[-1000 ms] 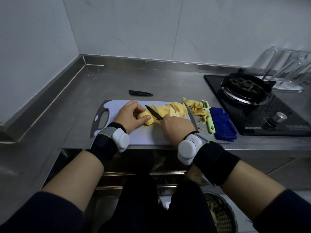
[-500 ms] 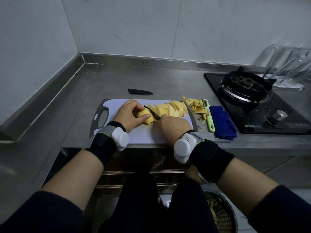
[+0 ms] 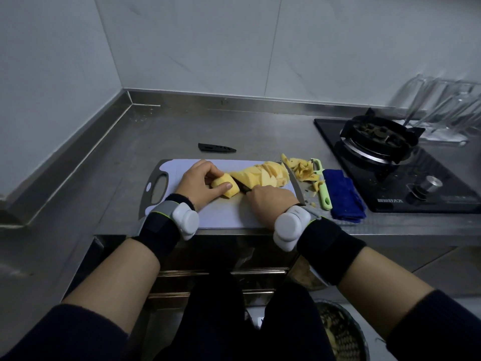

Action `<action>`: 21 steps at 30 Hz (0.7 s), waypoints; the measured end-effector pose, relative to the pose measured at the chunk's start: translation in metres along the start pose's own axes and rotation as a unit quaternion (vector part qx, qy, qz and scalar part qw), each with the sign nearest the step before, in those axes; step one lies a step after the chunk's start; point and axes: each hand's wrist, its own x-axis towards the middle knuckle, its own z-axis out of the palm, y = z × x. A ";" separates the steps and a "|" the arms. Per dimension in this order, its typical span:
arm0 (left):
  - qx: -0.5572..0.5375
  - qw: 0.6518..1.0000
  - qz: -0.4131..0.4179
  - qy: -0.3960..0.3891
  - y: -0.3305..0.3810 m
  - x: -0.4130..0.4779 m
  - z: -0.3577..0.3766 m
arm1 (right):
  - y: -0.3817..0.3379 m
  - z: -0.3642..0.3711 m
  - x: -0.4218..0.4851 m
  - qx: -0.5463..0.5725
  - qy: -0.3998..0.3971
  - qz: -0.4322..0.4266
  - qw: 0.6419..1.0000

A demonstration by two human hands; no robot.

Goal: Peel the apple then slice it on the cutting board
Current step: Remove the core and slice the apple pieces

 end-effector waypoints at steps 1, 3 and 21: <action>0.000 1.000 -0.001 0.001 0.000 0.000 0.000 | 0.002 -0.001 -0.001 0.003 0.002 0.001 1.000; 0.003 1.000 -0.005 0.003 0.001 0.000 0.001 | 0.006 -0.005 -0.004 0.017 0.025 0.006 1.000; 0.001 1.000 -0.004 0.004 0.001 0.000 0.001 | -0.005 -0.014 -0.021 -0.008 0.064 -0.010 0.998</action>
